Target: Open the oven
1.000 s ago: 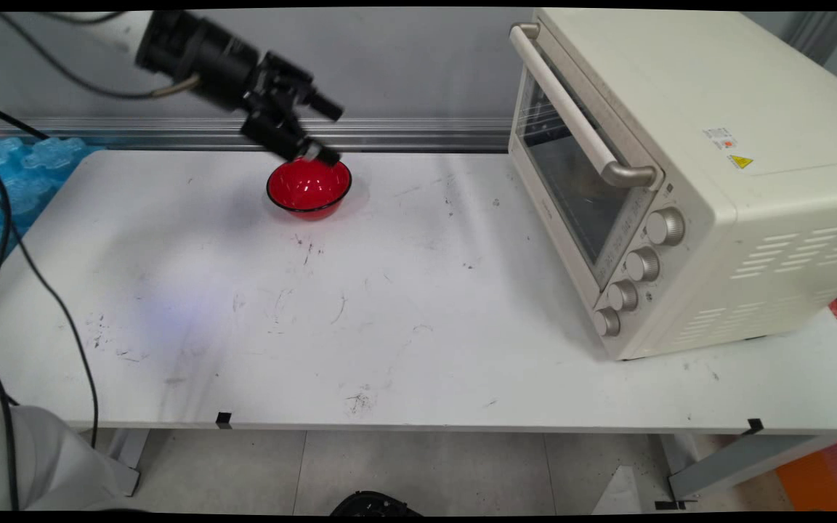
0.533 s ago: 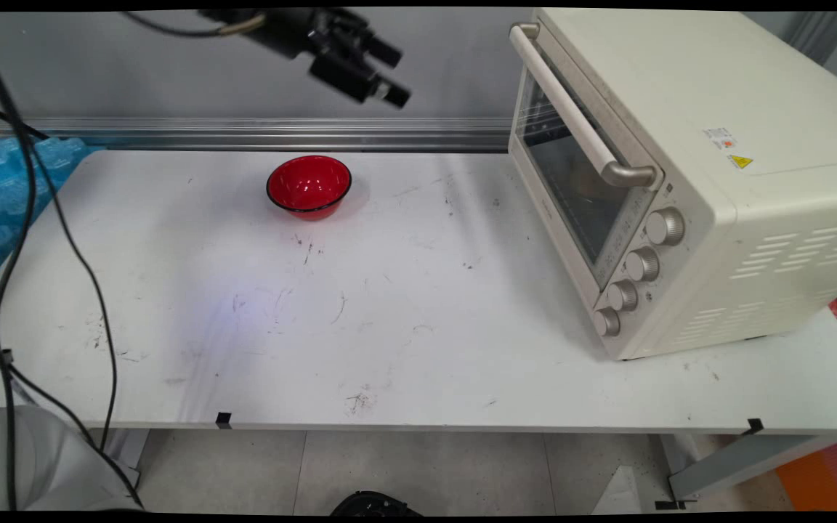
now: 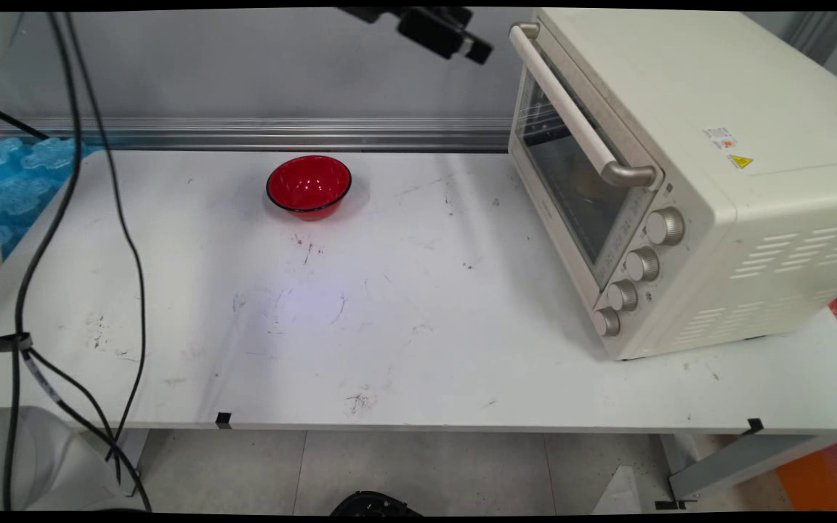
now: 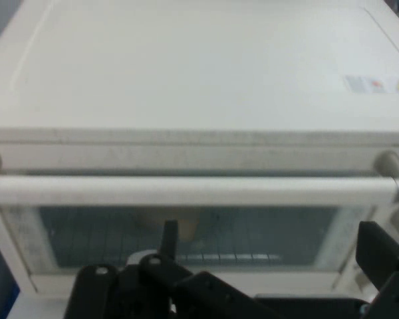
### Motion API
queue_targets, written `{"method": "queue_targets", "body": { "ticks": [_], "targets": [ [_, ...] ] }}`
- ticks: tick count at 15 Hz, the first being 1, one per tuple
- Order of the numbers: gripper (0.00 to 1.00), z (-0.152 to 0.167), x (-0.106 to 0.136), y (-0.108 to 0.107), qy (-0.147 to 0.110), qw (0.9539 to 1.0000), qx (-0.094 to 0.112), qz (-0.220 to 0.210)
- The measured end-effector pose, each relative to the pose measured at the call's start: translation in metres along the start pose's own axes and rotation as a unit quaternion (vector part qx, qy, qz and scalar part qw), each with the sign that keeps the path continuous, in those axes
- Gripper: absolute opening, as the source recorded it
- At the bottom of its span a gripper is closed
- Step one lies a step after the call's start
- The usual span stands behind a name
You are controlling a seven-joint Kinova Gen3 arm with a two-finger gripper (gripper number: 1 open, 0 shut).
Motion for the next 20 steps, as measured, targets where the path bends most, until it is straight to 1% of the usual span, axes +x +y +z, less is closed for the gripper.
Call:
{"method": "queue_targets", "body": {
  "ticks": [5,6,11,20],
  "targets": [
    [1.0,0.041,0.013,-0.009,0.008,0.9999,0.006,0.0],
    [0.0,0.046,0.015,-0.01,0.008,0.9999,0.007,0.0],
    [0.0,0.084,0.017,-0.018,0.004,1.0,0.008,0.002],
    [0.0,0.127,0.015,-0.026,-0.007,0.9999,0.007,0.007]
  ]
}}
